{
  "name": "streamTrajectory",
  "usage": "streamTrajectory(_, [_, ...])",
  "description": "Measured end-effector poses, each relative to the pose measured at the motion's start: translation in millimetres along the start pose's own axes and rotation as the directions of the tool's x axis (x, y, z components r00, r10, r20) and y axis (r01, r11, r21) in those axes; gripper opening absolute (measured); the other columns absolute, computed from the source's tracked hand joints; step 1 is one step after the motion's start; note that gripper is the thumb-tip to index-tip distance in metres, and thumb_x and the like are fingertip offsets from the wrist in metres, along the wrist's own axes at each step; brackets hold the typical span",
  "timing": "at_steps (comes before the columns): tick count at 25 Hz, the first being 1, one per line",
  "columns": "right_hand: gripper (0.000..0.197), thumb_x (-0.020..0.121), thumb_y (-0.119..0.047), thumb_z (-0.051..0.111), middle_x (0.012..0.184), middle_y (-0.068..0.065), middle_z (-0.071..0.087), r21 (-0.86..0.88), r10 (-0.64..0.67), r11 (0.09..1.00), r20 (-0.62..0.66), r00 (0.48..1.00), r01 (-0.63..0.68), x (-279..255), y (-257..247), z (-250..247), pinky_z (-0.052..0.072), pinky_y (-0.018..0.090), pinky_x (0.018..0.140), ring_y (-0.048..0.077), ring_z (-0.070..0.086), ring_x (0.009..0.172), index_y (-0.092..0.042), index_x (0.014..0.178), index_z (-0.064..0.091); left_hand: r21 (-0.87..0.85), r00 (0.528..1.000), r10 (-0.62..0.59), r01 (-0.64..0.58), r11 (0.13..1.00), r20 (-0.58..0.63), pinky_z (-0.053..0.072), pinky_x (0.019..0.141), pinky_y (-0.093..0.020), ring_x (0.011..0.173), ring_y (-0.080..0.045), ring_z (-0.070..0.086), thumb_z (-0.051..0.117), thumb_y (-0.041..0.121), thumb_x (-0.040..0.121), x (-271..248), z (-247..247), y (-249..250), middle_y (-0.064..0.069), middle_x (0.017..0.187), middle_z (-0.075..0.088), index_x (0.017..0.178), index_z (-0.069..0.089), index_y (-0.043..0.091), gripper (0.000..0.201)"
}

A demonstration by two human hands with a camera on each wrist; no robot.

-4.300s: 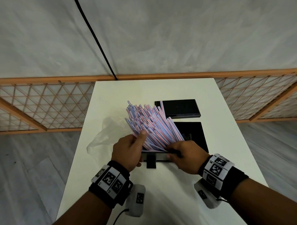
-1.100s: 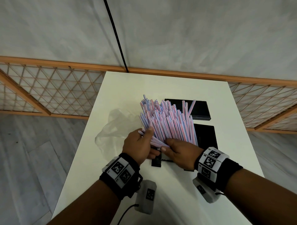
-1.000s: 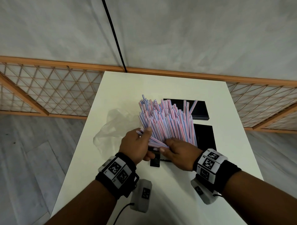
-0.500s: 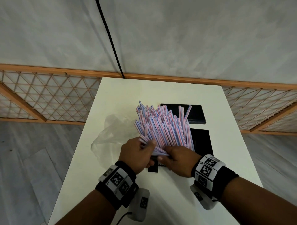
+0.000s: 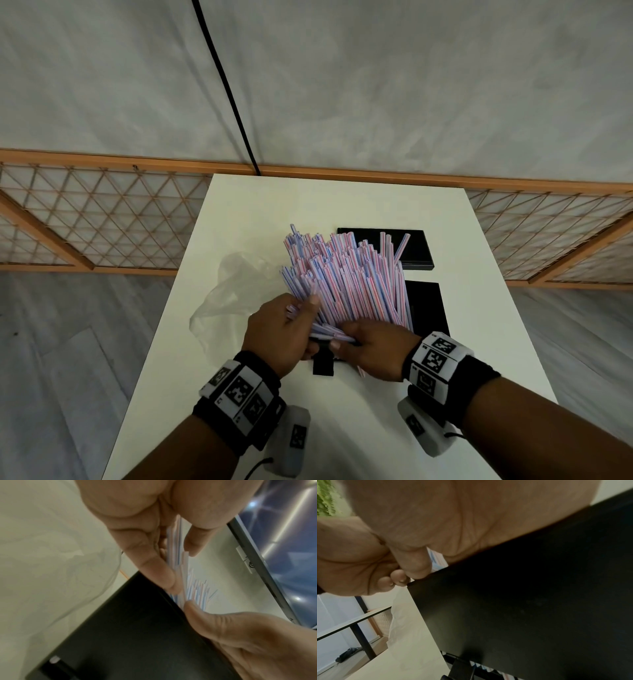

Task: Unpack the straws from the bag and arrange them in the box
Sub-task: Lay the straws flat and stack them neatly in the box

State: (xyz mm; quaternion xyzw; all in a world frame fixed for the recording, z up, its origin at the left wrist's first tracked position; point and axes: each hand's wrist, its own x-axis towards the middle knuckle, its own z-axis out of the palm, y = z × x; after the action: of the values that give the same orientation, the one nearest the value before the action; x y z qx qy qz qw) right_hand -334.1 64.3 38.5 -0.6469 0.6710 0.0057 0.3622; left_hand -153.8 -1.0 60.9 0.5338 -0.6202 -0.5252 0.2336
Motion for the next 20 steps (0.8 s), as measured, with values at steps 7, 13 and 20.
streamTrajectory(7, [0.029, 0.097, -0.055, 0.041, 0.091, -0.005, 0.056, 0.095, -0.041, 0.994, -0.06, 0.997, 0.046, -1, -3, -2, 0.05, 0.037, 0.082, 0.017, 0.055, 0.084, -0.027, 0.1, 0.048, -0.232, 0.996, -0.087, 0.083, 0.969, -0.009, 0.061, 0.06, -0.058, 0.06, -0.034, 0.073, 0.061, 0.044, 0.095, 1, 7, -1, -0.013, 0.069, 0.073, 0.08, 0.065, 0.008, 0.039])
streamTrajectory(13, [0.034, 0.082, -0.056, 0.06, 0.091, -0.006, 0.06, 0.034, -0.042, 0.998, -0.25, 0.967, 0.052, -17, 2, -3, 0.05, 0.033, 0.075, 0.015, 0.058, 0.083, -0.025, 0.096, 0.057, 0.065, 0.996, 0.0, 0.006, 0.998, -0.085, 0.059, 0.067, -0.054, 0.066, -0.029, 0.069, 0.066, 0.062, 0.081, 3, -1, -13, -0.002, 0.079, 0.063, 0.089, 0.049, 0.025, 0.042])
streamTrajectory(20, [0.048, 0.083, -0.07, 0.053, 0.069, -0.006, 0.054, 0.0, 0.255, 0.962, -0.371, 0.893, -0.275, -40, 29, -14, 0.043, 0.029, 0.059, 0.014, 0.054, 0.066, -0.022, 0.076, 0.049, 0.147, 0.999, 0.004, 0.003, 0.989, -0.047, 0.06, 0.061, -0.047, 0.059, -0.021, 0.067, 0.076, 0.057, 0.075, 6, 1, -15, 0.002, 0.064, 0.067, 0.074, 0.057, 0.02, 0.042])
